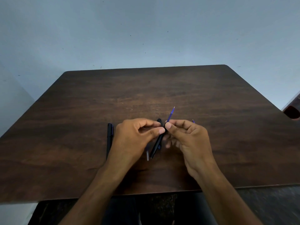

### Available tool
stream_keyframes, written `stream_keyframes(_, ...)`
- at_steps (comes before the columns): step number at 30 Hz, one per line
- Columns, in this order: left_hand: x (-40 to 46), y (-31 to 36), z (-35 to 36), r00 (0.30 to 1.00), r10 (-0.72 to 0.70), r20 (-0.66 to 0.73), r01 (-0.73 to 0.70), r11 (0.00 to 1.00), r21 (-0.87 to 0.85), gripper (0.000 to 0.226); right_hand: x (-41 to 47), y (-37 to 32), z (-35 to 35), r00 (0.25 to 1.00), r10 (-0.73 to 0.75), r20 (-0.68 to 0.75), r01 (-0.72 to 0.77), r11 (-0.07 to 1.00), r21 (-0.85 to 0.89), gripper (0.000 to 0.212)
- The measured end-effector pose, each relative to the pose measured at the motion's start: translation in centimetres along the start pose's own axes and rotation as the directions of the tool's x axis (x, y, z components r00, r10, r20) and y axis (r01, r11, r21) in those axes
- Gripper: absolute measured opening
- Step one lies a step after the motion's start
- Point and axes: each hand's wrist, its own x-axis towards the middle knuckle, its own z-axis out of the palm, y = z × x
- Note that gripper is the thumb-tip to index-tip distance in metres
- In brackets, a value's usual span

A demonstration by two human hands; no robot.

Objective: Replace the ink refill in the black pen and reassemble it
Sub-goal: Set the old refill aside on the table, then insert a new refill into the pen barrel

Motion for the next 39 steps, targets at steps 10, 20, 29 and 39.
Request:
stream_keyframes(10, -0.3, 0.9, 0.0, 0.987, 0.159, -0.039, -0.145, 0.959, 0.244, 0.02, 0.1, -0.1, -0.4, 0.999, 0.018, 0.039, -0.022, 0.995, 0.099, 0.008)
stream_keyframes(20, -0.4, 1.2, 0.4, 0.996, 0.083, -0.032, -0.076, 0.978, 0.192, 0.02, 0.8, -2.6, -2.1, 0.995, -0.074, -0.066, 0.08, 0.992, 0.095, 0.022)
stream_keyframes(29, -0.2, 1.5, 1.4, 0.998, 0.048, -0.036, -0.043, 0.99, 0.132, 0.02, 2.7, -6.3, -5.2, 0.985, -0.151, -0.088, 0.154, 0.988, 0.025, 0.01)
stream_keyframes(39, 0.4, 2.1, 3.9, 0.999, 0.026, 0.02, -0.027, 0.994, 0.107, 0.018, 3.9, -4.6, -8.5, 0.975, -0.032, -0.22, -0.13, 0.718, -0.684, 0.019)
